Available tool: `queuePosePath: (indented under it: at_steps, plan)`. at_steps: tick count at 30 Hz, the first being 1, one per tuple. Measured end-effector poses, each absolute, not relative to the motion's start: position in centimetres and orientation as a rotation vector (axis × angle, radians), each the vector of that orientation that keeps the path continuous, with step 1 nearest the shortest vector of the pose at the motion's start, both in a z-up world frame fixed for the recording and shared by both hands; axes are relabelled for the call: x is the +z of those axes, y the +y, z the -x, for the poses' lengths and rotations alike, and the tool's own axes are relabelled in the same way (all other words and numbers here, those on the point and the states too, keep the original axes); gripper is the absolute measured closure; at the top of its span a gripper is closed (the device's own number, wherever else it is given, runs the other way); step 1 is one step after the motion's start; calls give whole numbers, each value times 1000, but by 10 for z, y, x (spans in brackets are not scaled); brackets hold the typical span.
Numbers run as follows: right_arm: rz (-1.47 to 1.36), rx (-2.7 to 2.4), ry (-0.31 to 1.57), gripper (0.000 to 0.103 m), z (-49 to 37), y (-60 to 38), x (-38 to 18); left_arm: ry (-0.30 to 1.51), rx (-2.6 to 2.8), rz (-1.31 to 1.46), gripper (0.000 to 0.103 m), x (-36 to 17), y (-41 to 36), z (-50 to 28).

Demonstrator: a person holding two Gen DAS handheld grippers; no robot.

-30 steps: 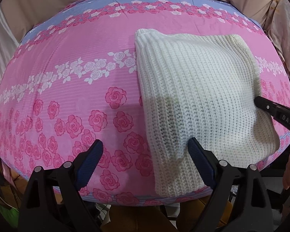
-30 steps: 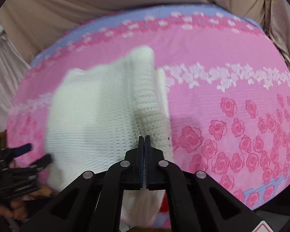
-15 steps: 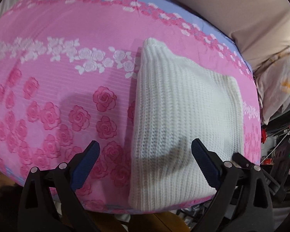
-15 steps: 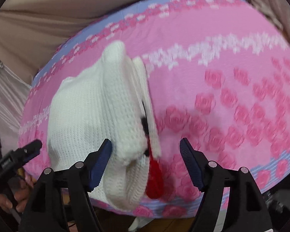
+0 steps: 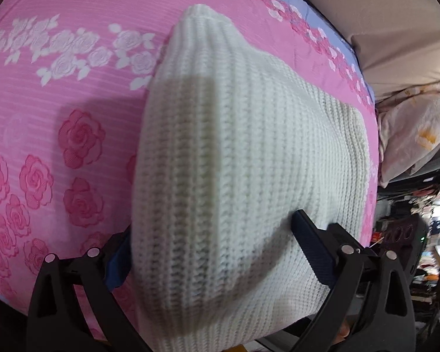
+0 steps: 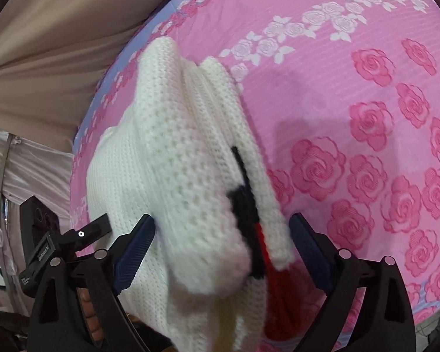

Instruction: Fold small clothes

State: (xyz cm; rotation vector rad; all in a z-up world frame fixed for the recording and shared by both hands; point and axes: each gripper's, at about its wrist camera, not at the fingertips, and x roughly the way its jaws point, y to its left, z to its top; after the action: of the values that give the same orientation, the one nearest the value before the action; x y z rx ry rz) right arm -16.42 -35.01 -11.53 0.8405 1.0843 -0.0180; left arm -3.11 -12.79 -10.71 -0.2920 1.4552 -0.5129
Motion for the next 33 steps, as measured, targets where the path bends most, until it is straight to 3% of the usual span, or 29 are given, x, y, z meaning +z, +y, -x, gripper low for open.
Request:
queuePosePath:
  at_steps: [1,2,4,5,8,15,23,33]
  plan:
    - [-841,-19,1086,13,162,-349,-116,1451,-518,259,9,-104,-134,31]
    - [-837,-24,1082,21,159,-348,-115,1442,-518,224,11,-100,-141,32]
    - [-834,-27,1082,38,154,-347,-114,1418,-531,171,20,-90,-149,36]
    - [-863,-8,1075,53,153,-347,-115,1404,-537,140,25,-84,-152,39]
    - [-868,-4,1048,64,154,-346,-104,1363,-563,57,43,-65,-160,48]
    - [-842,-12,947,67,188,-344,-60,1303,-687,-13,56,-18,-176,72]
    - [-900,-64,810,68,245,-370,-18,1225,-836,-51,57,35,-205,98]
    - [-785,-74,529,68,289,-387,91,906,-1004,-74,57,166,-218,109]
